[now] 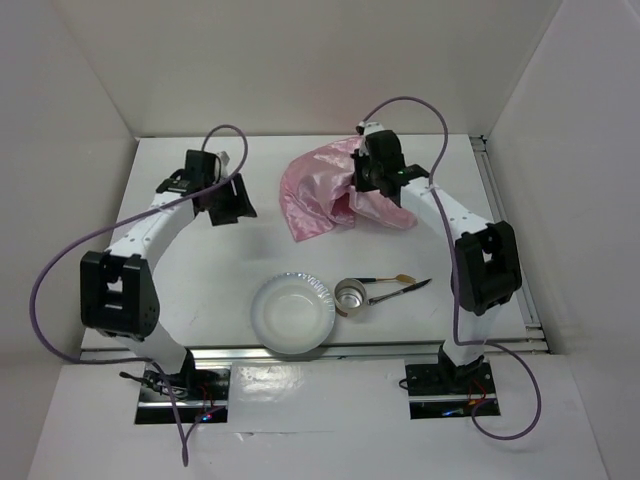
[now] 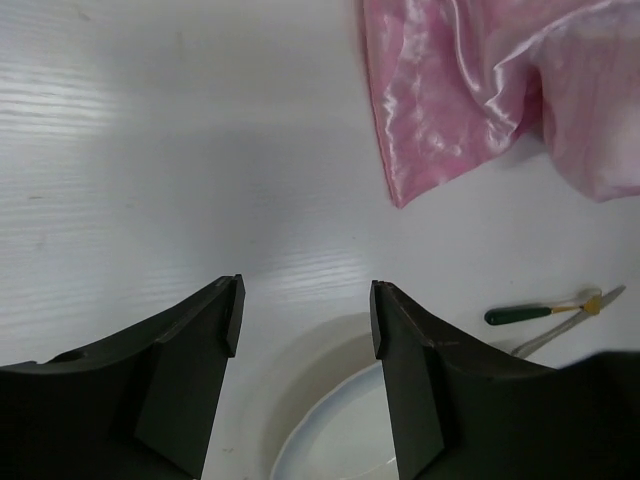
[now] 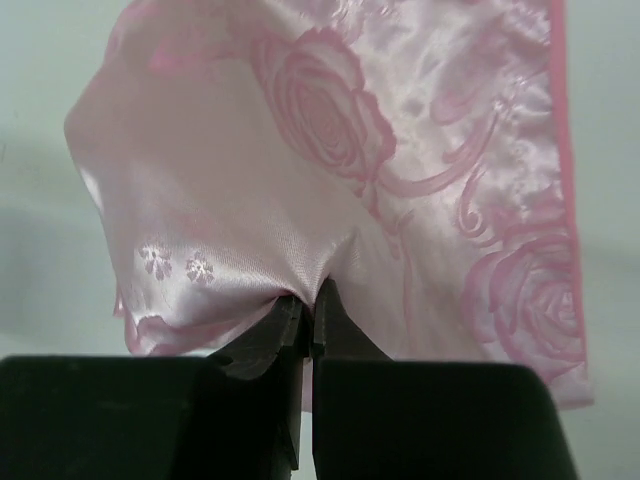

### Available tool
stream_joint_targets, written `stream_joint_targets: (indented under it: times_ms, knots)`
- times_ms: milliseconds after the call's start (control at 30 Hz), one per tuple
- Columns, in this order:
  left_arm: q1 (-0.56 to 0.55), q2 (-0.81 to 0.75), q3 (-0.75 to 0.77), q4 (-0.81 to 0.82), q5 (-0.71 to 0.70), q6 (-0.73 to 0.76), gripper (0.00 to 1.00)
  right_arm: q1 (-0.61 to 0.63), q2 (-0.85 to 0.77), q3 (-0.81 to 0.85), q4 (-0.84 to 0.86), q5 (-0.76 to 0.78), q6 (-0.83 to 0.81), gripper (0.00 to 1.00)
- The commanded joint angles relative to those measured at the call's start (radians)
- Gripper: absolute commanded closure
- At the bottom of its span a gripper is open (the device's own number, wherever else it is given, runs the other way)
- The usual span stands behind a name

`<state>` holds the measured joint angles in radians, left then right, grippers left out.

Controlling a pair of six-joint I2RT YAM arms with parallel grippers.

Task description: Set the dinner table for one person

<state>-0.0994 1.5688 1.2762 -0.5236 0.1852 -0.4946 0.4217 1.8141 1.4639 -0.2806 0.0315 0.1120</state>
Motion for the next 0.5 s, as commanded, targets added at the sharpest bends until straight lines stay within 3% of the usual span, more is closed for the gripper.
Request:
stream_joint_targets:
  times_ms: [0,167,333,467]
  knots:
    - [-0.072,0.083,0.041,-0.001,0.114,-0.076,0.3,-0.02,-0.045,0.035,0.006,-0.058,-0.04,1.0]
    - [-0.177,0.224,0.078,0.071,0.142,-0.131,0.29,-0.07,-0.067,0.024,-0.012,-0.102,-0.008,1.0]
    - [-0.284,0.362,0.221,-0.029,0.025,-0.16,0.27,-0.104,-0.085,0.004,-0.012,-0.142,0.023,1.0]
    - [-0.295,0.398,0.221,-0.013,-0.035,-0.232,0.27,-0.115,-0.085,0.004,-0.012,-0.151,0.023,1.0]
